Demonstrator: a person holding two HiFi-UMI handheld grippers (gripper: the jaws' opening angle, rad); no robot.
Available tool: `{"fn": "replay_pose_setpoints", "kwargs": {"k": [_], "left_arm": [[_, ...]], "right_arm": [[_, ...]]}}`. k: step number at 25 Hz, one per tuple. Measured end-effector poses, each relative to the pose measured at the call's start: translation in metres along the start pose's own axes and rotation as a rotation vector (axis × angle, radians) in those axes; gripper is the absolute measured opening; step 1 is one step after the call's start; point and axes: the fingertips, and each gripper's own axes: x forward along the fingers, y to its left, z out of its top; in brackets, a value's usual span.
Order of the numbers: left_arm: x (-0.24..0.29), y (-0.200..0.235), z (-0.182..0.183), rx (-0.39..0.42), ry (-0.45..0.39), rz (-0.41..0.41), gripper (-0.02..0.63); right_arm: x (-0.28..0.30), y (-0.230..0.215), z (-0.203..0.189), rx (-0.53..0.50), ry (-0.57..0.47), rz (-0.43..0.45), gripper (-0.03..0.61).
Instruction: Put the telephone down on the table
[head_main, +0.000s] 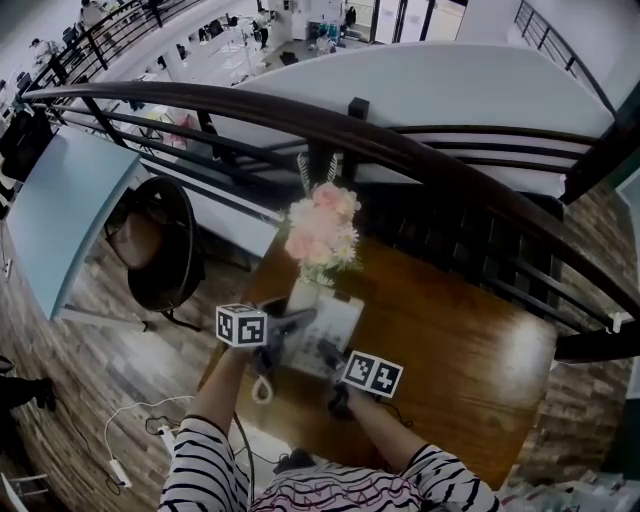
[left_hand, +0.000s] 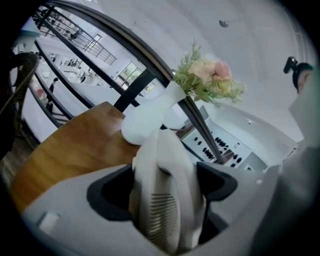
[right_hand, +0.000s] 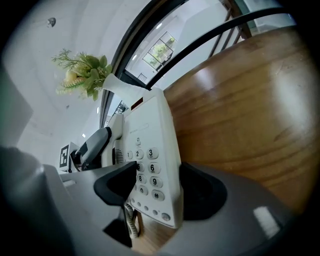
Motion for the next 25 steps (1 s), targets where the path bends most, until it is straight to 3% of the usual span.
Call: {"fn": "replay_pose_setpoints", "kwargs": {"k": [8, 16, 25], "left_arm": [[0.013, 0.023, -0.003, -0.046, 0.076, 0.01, 0.397], [0.022, 0.039, -0.009, -0.048, 0.089, 0.051, 0.394], [0.019, 0.025, -0.007, -0.025, 0.053, 0.063, 0.394]], "right_arm": [[0.011, -0.004, 0.0, 0.03, 0.022, -0.016, 0.267], [0.01, -0.008, 0.005, 0.035, 0.009, -0.011, 0.255], [0.002, -0.009, 0.002, 0.007, -0.003, 0.014, 0.282]]}}
